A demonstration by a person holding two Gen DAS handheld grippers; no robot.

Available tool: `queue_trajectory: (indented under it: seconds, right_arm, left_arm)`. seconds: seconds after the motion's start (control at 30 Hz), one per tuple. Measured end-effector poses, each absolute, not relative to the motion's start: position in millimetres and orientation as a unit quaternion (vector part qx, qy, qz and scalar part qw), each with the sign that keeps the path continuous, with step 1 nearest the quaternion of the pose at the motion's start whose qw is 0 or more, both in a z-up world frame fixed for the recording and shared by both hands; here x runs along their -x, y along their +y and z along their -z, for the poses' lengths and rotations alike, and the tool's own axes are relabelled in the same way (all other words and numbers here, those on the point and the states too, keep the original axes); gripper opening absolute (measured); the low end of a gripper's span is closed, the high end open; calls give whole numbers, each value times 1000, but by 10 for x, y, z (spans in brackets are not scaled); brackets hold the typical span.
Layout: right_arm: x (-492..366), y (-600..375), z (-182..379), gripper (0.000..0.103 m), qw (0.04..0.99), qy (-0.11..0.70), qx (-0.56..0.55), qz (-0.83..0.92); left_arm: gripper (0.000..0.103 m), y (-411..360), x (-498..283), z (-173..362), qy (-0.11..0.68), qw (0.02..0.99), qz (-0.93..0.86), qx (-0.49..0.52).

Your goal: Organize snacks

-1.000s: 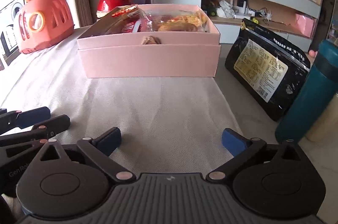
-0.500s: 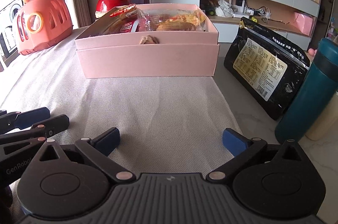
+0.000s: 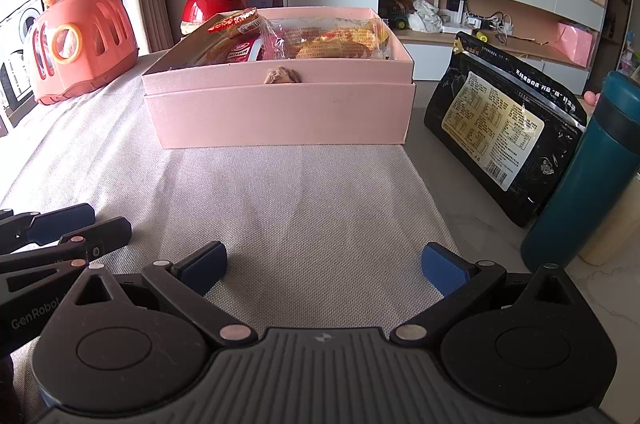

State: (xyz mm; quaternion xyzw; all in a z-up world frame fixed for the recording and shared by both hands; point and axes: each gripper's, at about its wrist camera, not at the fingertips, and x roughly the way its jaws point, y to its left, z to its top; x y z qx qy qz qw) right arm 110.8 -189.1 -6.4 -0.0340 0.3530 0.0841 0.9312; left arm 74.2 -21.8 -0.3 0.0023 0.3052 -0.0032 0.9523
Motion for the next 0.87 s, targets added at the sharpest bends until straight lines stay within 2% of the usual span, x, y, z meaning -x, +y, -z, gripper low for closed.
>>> queue_trajectory:
  seconds: [0.87]
  right_arm:
    - [-1121, -1876, 69, 103, 931, 354, 33, -84]
  left_arm:
    - [40, -225, -742, 2, 305, 952, 4, -2]
